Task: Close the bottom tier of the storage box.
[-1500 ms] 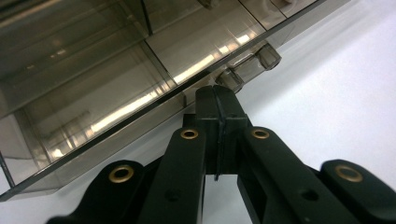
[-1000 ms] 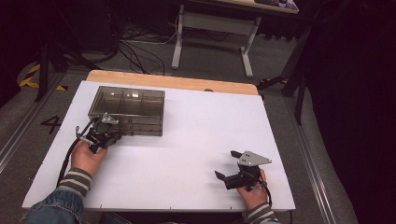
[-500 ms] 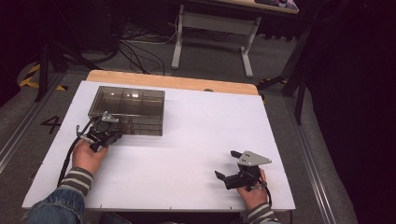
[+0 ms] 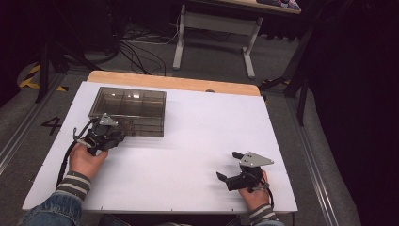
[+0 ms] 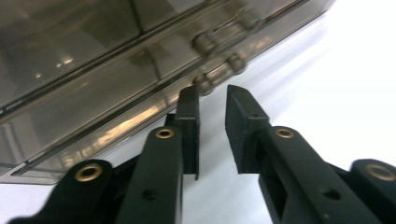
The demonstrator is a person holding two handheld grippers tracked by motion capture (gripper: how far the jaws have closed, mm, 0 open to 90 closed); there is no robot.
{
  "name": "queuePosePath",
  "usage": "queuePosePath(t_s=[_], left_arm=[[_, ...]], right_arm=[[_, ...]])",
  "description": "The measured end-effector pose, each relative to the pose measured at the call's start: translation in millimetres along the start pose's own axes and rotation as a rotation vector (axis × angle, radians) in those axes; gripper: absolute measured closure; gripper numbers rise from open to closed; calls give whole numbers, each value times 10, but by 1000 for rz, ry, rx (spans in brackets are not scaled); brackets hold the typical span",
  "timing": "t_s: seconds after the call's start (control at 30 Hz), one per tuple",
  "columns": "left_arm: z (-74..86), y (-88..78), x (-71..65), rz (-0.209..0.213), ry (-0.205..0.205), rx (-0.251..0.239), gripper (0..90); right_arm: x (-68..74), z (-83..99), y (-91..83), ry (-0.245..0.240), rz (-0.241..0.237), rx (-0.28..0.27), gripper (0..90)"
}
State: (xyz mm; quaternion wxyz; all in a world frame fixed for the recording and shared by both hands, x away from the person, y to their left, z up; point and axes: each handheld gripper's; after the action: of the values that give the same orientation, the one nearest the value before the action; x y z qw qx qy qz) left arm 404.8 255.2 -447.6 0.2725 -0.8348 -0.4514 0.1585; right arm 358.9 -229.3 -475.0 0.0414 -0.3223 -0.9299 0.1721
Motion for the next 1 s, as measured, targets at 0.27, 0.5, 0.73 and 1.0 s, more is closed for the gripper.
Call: queuePosePath(t_s=[0.27,0.5,0.73,1.0], left_arm=[[-36,-189,-129,25,27,-83,658],[-19,-357,-204,69,31,-150,588],[58,-485,-289,87,53,-210,443],[165,-525,-333,191,55,-243,181]], right_arm=[[-5,-2,6,4,-8,5,11],[-3,-1,8,-1,-10,6,11],[-2,-2,3,-3,-11,5,11],[4,-2,3,-2,-15,2,11]])
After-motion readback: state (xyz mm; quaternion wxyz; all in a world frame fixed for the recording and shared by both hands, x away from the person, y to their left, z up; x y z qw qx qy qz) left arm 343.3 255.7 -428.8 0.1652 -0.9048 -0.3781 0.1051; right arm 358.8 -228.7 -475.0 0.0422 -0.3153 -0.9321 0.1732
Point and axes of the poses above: each handheld gripper's, and its own axes: y roughly forward along the jaws, z roughly out of its underside, x roughly to its left, and after that the axes turned 11 degrees about -x, right-handed
